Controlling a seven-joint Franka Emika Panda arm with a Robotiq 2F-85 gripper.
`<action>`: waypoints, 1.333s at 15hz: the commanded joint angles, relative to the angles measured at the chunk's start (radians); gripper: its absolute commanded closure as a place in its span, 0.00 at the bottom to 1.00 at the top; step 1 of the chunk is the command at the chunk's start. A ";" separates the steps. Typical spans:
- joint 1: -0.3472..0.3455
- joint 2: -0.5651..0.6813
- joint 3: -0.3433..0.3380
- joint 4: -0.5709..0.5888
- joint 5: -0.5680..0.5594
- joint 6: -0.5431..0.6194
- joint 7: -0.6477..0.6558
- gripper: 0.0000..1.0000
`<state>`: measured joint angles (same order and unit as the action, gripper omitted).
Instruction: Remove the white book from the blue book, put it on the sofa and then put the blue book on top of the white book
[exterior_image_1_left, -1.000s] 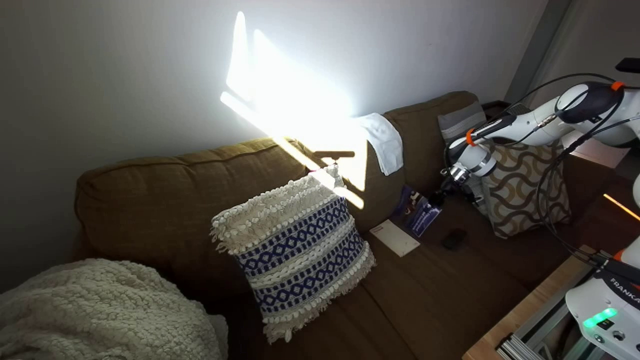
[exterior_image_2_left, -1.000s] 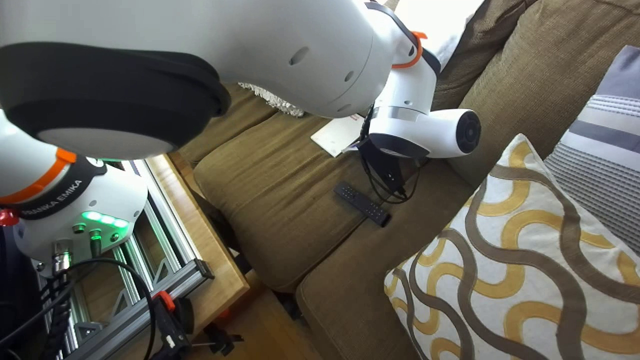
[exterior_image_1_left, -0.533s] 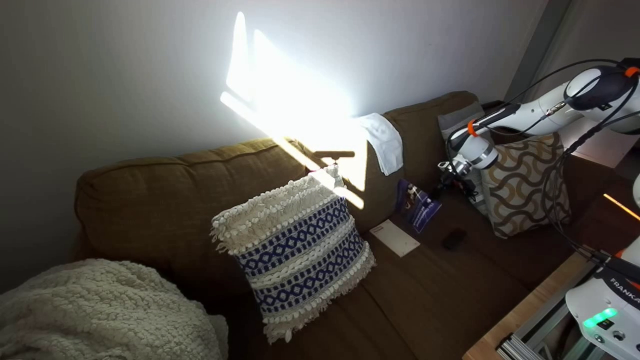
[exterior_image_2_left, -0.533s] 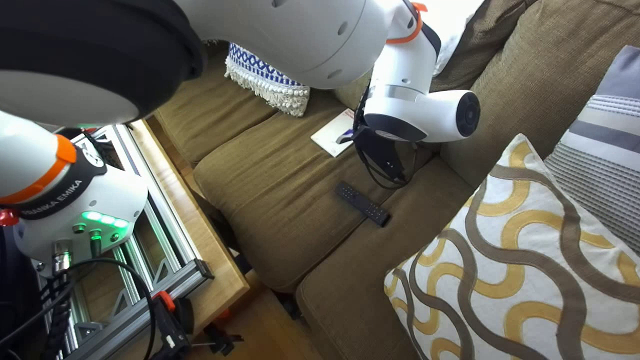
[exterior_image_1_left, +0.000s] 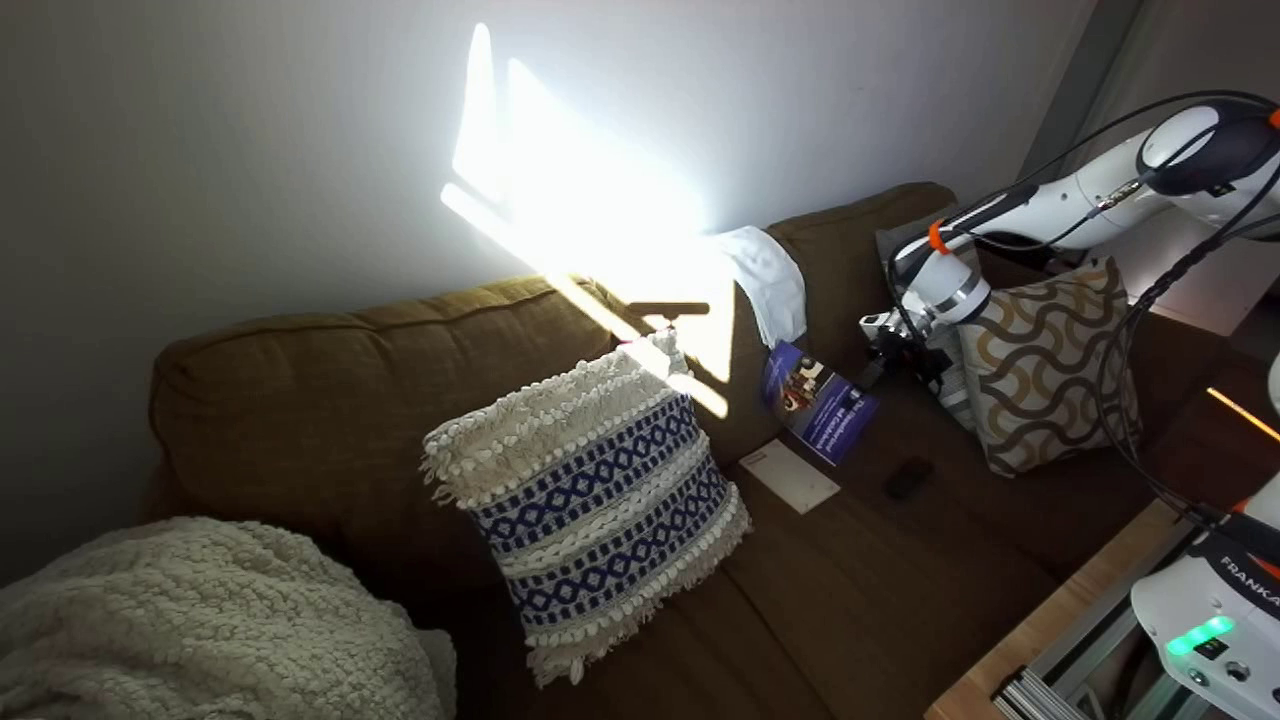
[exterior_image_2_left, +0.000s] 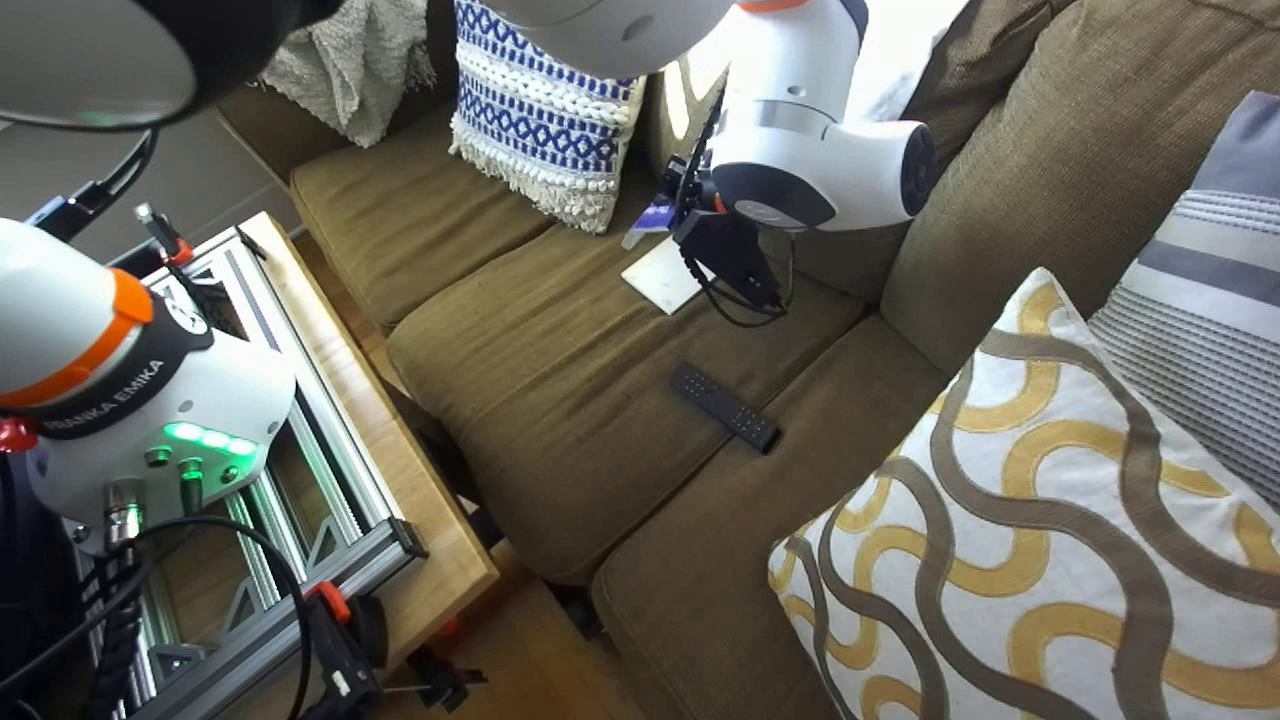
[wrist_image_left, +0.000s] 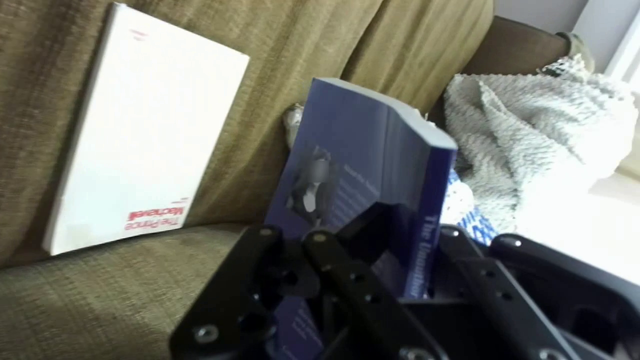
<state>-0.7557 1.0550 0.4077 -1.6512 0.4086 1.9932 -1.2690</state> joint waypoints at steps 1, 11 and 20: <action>0.050 0.007 -0.043 0.006 0.066 -0.115 -0.071 0.97; 0.246 0.076 -0.234 0.010 0.210 0.041 0.119 0.97; 0.343 0.168 -0.269 0.041 0.256 0.263 0.350 0.97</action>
<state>-0.4463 1.1893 0.1638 -1.6424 0.6525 2.2060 -0.9941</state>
